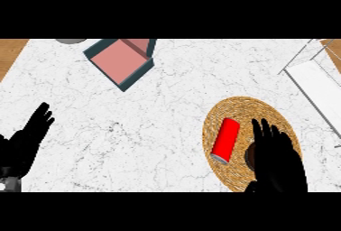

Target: Pick the cupcake from the placemat and place it in the tiered shelf

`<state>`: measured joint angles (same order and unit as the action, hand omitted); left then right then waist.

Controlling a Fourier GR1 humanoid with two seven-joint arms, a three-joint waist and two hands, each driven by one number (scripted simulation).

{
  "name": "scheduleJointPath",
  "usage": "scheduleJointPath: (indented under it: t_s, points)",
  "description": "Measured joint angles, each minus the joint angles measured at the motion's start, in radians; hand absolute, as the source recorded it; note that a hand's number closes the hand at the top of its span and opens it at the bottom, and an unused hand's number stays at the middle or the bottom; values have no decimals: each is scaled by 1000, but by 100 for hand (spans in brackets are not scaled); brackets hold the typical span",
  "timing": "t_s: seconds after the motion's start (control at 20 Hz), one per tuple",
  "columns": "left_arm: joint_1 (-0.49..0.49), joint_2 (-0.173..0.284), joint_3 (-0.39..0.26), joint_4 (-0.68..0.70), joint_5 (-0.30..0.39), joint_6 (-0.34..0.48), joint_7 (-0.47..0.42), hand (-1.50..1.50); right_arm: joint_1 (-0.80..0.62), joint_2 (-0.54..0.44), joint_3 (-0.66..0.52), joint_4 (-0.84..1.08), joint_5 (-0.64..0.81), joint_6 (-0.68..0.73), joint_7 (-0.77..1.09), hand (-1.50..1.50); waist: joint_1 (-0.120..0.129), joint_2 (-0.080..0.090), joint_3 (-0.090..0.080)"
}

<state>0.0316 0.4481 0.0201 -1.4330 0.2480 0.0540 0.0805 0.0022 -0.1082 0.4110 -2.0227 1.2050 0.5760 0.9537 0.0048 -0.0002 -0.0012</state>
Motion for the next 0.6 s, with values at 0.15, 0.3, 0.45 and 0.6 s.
scheduleJointPath:
  t_s: [0.15,0.3,0.45,0.6]
  points:
    - [-12,-9,8,20,-11,-5,-5,0,-3,0,-38,17,3,32,-21,-150,-3,0,0]
    - [-6,-19,13,12,-17,-8,-2,0,-15,5,-79,48,11,54,-36,-150,-2,0,1]
    - [-2,-31,25,20,-28,-17,-11,0,-1,-5,-109,55,20,64,-55,-150,-4,0,1]
    - [-14,-40,39,22,-39,-30,3,0,8,-17,-131,65,30,64,-76,-150,-5,0,1]
